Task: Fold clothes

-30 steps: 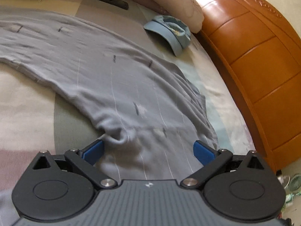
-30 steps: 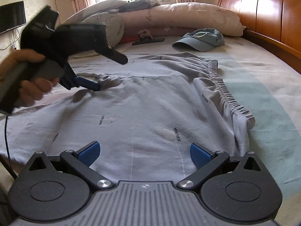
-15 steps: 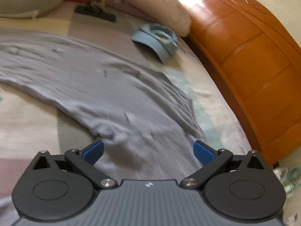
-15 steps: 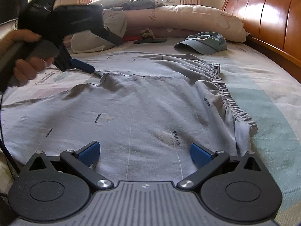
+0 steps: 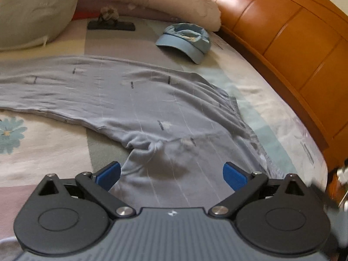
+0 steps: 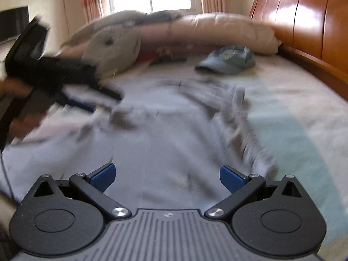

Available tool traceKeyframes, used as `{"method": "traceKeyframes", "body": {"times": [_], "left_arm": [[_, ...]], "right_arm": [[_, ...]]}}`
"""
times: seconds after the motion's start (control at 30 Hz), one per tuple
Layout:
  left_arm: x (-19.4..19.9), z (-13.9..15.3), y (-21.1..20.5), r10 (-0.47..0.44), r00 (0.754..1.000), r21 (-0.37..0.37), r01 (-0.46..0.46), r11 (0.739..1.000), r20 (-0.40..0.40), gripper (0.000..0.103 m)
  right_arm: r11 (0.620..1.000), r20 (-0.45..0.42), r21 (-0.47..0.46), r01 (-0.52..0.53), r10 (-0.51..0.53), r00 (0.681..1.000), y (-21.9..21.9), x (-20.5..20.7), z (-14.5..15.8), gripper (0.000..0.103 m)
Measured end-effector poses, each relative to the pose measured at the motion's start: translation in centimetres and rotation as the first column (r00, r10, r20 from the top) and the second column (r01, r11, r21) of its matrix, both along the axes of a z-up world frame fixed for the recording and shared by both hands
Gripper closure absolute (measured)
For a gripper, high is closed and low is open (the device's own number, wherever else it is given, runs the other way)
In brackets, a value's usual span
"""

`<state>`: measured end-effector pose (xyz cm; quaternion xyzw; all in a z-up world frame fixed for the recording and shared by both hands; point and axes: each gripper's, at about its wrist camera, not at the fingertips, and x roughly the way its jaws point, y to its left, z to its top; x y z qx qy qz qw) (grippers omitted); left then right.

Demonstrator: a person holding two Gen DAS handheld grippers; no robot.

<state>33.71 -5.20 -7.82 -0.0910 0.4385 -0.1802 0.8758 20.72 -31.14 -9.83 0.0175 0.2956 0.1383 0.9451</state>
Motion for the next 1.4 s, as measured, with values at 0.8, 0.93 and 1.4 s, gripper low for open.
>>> {"method": "traceKeyframes", "body": {"times": [0.8,0.93,1.4], "left_arm": [[-10.6,-2.2,3.7,-0.001,1.0,0.01,0.001,1.0,0.006,0.003],[-10.7,-3.6,3.9,0.004,1.0,-0.007,-0.004,1.0,-0.019,0.003],[-9.9,-4.1,3.3,-0.068,0.998,0.04,0.068,0.997,0.009,0.002]], "right_arm": [[0.979,-0.064,0.203,-0.016,0.029,0.998,-7.7,10.6,3.6,0.011],[0.986,-0.132,0.169,-0.001,0.023,0.991,-9.4,17.9,2.6,0.043],[0.999,-0.151,0.036,-0.034,0.039,0.988,-8.5,27.2,-1.8,0.08]]}}
